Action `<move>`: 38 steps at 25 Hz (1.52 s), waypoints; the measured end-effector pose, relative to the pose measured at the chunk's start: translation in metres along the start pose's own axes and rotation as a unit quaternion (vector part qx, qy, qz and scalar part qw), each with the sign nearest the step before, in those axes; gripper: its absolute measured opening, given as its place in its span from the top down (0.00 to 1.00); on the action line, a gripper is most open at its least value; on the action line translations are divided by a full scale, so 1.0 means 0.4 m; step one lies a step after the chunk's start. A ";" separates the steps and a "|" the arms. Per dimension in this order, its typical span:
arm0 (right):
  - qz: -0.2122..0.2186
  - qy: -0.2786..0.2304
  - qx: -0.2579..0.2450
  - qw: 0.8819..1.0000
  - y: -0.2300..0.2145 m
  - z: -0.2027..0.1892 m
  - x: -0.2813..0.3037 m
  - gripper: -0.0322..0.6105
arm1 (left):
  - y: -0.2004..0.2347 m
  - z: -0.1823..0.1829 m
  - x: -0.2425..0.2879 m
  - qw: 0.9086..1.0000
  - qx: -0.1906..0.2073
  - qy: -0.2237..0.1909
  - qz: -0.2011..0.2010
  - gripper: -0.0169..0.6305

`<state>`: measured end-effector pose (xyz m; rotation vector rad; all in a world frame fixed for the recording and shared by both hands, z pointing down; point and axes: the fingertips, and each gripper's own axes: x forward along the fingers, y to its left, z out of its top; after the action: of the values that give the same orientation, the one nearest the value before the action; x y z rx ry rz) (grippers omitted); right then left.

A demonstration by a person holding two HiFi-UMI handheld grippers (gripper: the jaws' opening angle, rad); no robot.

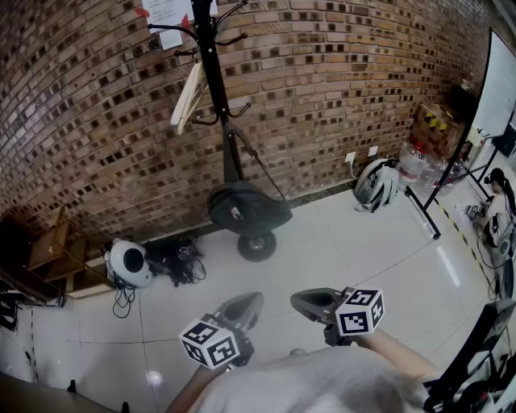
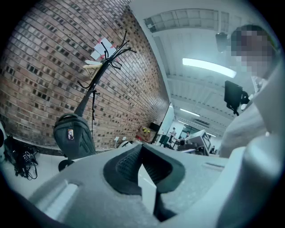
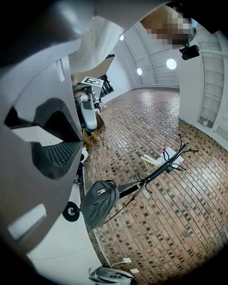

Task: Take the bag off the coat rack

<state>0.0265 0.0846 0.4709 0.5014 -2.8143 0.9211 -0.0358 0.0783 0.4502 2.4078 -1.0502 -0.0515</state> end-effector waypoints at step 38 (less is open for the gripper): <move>-0.017 -0.003 0.073 0.997 -0.708 0.483 0.370 0.95 | 0.765 0.481 0.522 0.994 0.092 -0.008 0.051 0.65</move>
<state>-0.0172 -0.2845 0.5055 0.5707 -2.7478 1.1262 -0.1407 -0.3260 0.4593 2.5157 -1.2306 0.0650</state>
